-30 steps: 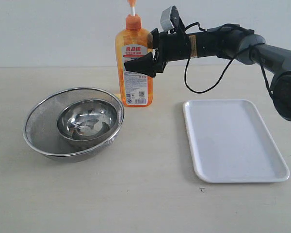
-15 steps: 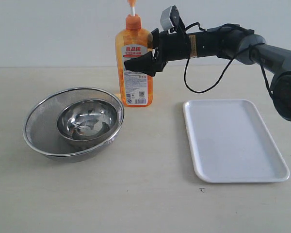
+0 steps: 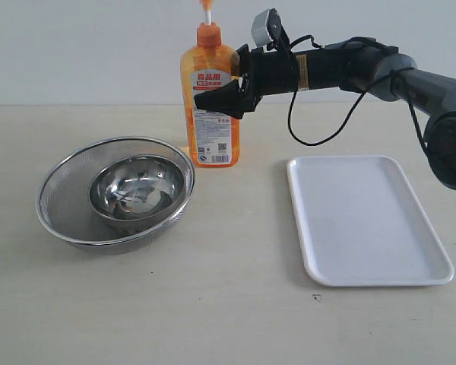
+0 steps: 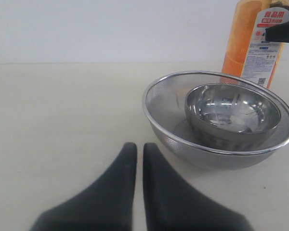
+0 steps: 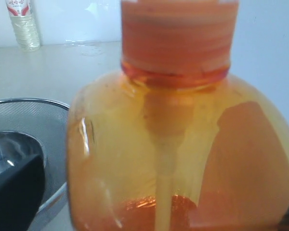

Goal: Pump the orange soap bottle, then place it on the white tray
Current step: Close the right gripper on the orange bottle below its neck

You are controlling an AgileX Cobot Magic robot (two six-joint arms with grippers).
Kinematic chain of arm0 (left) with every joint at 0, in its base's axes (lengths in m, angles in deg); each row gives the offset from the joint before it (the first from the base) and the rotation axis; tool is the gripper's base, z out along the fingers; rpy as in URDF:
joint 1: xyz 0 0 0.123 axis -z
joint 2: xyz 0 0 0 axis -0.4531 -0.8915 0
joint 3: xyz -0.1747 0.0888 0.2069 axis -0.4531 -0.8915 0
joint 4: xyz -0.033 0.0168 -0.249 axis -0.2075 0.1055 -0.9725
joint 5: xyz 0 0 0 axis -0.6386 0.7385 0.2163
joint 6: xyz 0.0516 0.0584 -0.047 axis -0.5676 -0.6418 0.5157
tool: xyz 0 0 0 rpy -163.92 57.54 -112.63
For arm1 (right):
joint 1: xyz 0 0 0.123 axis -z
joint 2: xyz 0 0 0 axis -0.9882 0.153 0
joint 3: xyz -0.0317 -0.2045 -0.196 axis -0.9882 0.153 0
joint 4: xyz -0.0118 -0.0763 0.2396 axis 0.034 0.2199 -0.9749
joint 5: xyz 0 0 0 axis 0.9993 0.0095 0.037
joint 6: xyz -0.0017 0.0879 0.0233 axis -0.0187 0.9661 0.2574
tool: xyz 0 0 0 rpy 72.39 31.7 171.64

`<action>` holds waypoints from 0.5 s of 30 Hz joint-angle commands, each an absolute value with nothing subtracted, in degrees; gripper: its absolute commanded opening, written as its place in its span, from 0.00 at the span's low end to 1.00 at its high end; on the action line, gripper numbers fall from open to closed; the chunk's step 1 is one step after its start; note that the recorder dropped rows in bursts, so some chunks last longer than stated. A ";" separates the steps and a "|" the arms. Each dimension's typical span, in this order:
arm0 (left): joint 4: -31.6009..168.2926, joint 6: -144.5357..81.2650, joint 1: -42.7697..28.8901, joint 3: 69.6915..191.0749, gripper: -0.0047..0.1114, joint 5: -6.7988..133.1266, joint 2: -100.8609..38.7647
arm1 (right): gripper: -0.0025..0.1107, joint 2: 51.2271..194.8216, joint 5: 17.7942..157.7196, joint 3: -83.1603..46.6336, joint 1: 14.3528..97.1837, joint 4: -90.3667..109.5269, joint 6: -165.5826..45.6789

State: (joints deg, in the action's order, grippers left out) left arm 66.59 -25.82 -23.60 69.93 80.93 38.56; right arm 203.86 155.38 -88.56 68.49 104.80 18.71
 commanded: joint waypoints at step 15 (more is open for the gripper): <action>66.00 -25.52 -23.82 69.69 0.08 80.73 38.76 | 0.95 203.89 155.85 -88.88 68.53 103.06 19.47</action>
